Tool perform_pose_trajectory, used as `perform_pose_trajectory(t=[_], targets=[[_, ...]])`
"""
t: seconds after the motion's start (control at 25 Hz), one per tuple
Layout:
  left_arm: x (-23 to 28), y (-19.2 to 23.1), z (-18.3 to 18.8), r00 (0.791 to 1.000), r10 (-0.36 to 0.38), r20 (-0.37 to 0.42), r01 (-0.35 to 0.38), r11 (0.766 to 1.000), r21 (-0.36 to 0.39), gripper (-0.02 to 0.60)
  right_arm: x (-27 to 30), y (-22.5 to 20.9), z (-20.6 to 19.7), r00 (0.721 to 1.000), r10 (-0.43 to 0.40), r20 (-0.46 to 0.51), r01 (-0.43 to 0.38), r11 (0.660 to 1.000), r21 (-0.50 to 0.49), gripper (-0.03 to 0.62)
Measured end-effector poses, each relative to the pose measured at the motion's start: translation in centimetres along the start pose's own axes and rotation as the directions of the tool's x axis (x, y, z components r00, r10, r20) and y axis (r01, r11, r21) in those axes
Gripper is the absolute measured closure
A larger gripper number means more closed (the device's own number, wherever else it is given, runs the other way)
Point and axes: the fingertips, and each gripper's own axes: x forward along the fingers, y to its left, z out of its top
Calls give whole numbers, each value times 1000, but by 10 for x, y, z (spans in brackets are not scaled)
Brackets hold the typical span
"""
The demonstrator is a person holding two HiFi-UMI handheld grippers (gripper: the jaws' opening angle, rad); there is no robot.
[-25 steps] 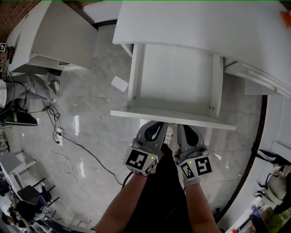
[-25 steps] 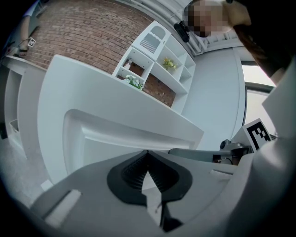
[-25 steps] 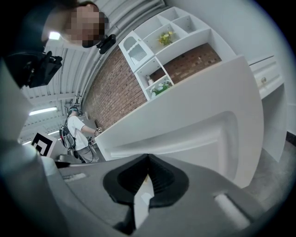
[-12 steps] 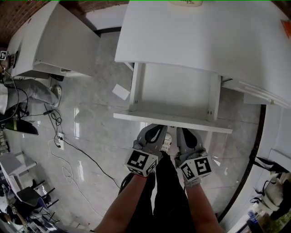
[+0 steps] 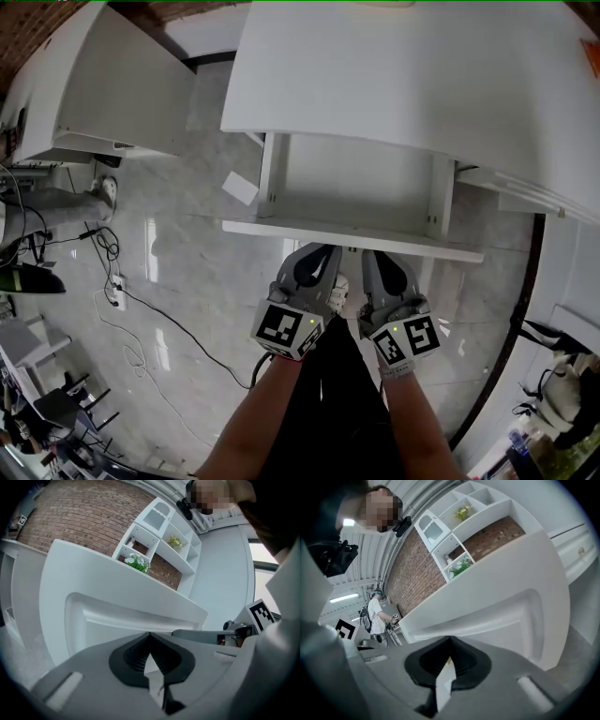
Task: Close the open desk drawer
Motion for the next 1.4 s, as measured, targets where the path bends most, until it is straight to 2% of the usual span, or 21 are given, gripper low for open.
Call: perform_pose_trajectory(t=[0.32, 1.4], targets=[[14, 8, 14, 1000, 12, 20, -12, 1000, -4, 580, 14, -8, 8, 1000, -10, 19, 10, 1000, 5, 594], [59, 29, 31, 999, -30, -11, 30, 999, 12, 580, 55, -35, 33, 997, -67, 36, 62, 992, 113, 594]])
